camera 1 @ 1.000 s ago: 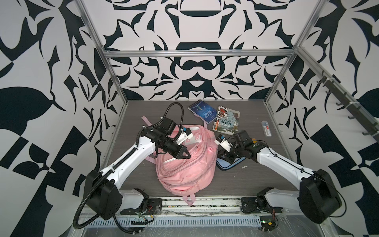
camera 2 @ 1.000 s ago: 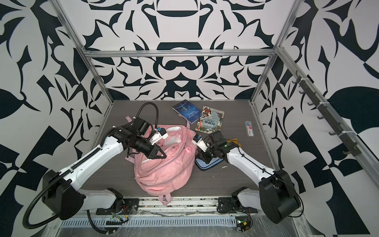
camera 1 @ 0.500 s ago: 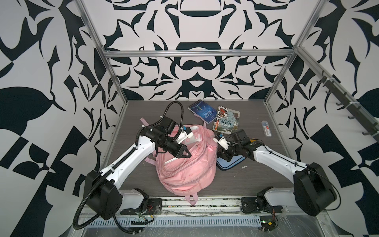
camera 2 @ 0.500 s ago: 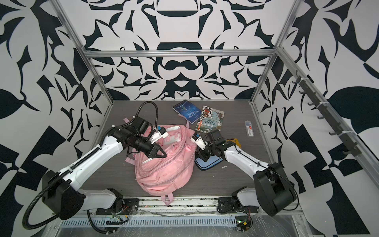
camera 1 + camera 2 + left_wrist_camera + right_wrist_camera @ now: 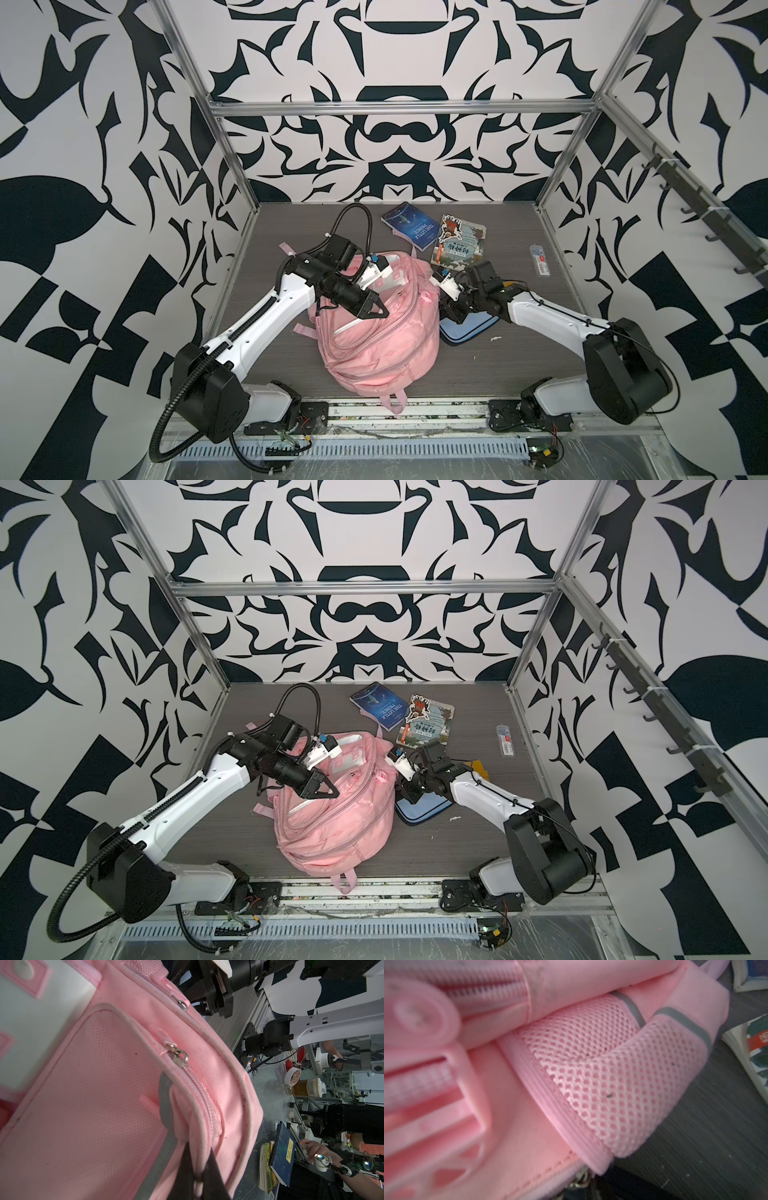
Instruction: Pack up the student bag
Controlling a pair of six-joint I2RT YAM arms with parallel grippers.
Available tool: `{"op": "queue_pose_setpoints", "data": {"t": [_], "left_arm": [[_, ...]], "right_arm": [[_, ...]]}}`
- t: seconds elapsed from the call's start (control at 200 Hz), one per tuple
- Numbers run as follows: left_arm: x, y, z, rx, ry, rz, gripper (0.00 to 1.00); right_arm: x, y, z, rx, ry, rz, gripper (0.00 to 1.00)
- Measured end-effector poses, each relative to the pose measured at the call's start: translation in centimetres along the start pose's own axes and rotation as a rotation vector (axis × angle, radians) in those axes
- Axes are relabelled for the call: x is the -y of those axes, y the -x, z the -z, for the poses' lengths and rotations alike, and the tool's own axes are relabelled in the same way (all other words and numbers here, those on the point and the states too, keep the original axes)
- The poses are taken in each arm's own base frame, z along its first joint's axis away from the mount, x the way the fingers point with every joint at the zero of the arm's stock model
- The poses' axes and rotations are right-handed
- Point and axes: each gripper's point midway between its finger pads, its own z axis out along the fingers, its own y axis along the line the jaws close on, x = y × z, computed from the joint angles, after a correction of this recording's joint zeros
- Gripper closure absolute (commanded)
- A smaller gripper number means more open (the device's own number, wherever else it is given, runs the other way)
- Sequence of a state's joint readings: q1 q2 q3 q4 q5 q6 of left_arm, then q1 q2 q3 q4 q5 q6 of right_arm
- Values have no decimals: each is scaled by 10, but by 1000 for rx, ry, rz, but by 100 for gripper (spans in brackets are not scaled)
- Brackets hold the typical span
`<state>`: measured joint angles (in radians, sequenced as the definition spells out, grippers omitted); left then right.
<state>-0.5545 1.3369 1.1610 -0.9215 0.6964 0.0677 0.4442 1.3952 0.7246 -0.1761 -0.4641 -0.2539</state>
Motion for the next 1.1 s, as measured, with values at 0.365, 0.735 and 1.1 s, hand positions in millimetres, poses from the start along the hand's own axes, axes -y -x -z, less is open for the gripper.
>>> {"op": "queue_pose_setpoints", "data": {"t": [0.365,0.735,1.1], "left_arm": [[0,0,-1,-3,-8,5,100],[0,3,-1,8,-21,20,100],[-33,19,19,113,71,129,100]], "right_arm": [[3,5,0,19,-18,-3,91],[12,14,13,48,-97,35,100],[1,6,19,-54,-132,138,100]]}}
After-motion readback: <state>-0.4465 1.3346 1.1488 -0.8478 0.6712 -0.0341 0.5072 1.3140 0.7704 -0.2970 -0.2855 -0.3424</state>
